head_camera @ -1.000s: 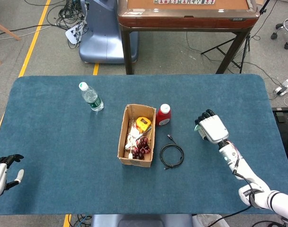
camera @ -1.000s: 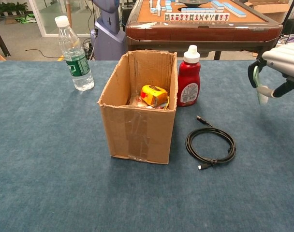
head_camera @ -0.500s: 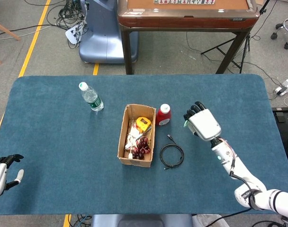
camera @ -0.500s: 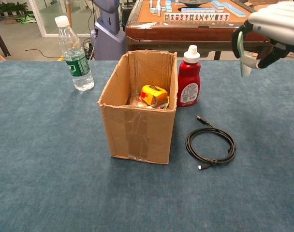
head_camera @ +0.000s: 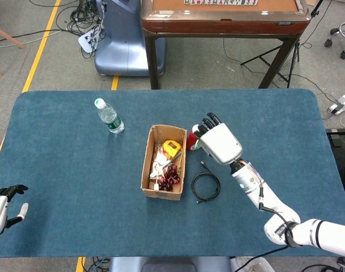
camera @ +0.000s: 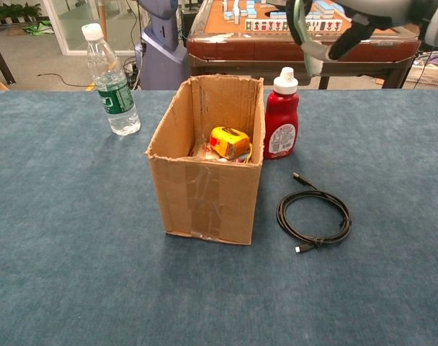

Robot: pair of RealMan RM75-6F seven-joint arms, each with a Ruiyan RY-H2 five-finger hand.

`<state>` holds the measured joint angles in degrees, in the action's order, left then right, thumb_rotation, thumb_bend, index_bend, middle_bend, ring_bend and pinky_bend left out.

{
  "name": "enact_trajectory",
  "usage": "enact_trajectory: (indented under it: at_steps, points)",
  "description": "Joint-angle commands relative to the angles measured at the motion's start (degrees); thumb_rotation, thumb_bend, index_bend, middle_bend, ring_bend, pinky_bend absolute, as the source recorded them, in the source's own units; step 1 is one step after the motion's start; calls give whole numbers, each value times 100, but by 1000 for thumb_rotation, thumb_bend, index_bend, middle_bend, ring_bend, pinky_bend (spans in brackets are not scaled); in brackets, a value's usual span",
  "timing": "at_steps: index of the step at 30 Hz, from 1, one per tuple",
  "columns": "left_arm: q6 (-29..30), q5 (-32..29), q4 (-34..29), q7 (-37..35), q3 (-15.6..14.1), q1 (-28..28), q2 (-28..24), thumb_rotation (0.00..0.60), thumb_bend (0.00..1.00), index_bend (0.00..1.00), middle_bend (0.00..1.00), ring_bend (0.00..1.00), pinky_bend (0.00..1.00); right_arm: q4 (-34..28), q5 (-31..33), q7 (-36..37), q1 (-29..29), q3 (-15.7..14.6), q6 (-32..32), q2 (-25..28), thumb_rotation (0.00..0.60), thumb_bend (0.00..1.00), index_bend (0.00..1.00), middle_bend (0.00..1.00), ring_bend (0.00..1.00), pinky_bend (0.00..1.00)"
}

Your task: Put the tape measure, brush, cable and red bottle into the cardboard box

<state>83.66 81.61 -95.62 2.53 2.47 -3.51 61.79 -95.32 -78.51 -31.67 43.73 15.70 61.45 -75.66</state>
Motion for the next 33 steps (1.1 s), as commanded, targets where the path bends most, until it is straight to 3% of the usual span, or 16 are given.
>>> enact_trajectory:
  at_steps: [1,13,19,22,24,25,27,30,33]
  points:
    - [5,6,-2,-11,-2,3,-4,600,354,343,408,350,550,56,102,-139,187,73,-130,-171,600,496,781,467,299,232]
    - [74,37,-30,-176,10,40,-77,600,354,343,408,350,550,637,444,-650,1024,250,-478,-1187,600,496,781,467,299,232]
    - [106,66,-38,-248,7,58,-111,600,353,343,408,350,550,890,513,-749,1229,166,-505,-1560,600,492,781,467,299,232]
    - [126,86,-45,-258,6,65,-121,600,354,343,408,351,550,991,523,-801,1257,72,-516,-1625,600,403,776,460,299,232]
    - [131,92,-45,-258,5,68,-123,600,354,343,408,351,550,996,530,-851,1255,11,-518,-1608,600,244,697,442,299,232]
    - [129,92,-46,-257,3,69,-124,600,353,343,408,351,550,977,536,-865,1247,-12,-517,-1585,600,132,597,426,299,232]
    - [120,85,-44,-252,4,66,-121,600,354,343,408,351,550,905,573,-883,1221,-41,-507,-1511,600,19,421,395,297,232]
    - [110,78,-37,-228,5,62,-113,600,354,343,408,351,550,731,612,-876,1172,-62,-475,-1354,600,0,189,339,264,232]
    - [109,79,-36,-209,4,61,-109,600,354,343,408,350,550,484,537,-839,1074,-68,-297,-1158,600,0,110,298,238,232]
